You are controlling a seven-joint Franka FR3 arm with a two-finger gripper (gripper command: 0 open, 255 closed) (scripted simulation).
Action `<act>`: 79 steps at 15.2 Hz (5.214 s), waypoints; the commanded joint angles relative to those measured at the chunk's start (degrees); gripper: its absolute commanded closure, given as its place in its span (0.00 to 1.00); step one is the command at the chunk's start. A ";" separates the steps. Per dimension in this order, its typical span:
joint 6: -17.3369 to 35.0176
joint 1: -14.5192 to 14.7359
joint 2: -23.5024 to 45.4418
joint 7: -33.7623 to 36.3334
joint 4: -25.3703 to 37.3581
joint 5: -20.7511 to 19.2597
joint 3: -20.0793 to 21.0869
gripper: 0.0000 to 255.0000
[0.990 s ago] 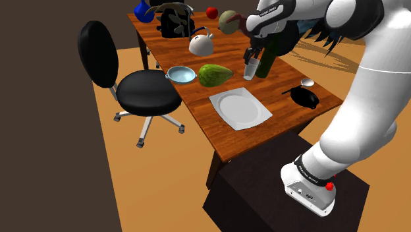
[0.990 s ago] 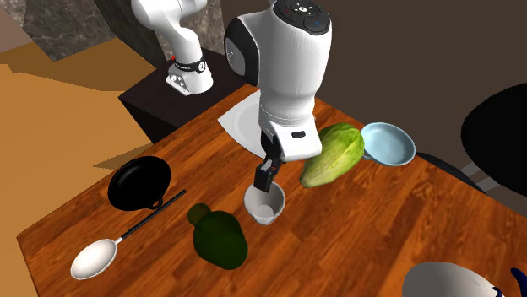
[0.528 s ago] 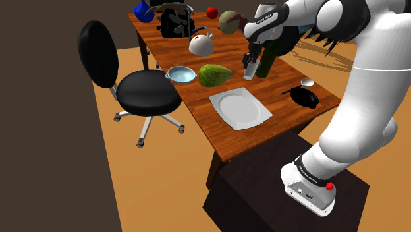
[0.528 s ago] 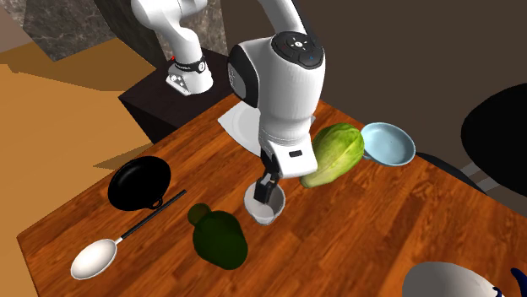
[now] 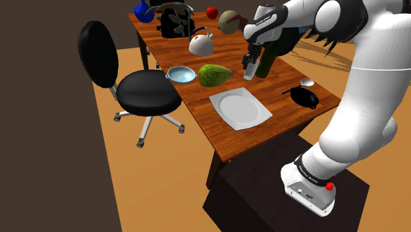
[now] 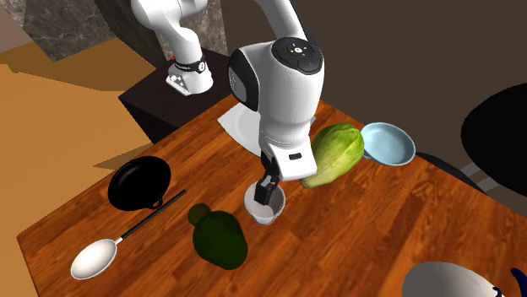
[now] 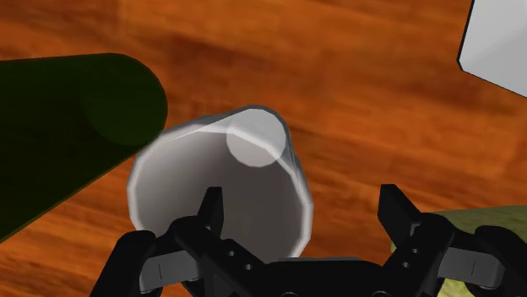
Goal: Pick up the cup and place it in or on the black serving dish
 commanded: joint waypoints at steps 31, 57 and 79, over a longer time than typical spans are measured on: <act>-13.45 0.58 -6.86 -0.34 6.73 -1.22 -0.73 1.00; -10.48 -11.03 -40.09 -19.94 -25.82 -10.87 -12.69 1.00; 2.71 -13.56 -37.41 -25.46 -35.77 -11.39 -17.96 1.00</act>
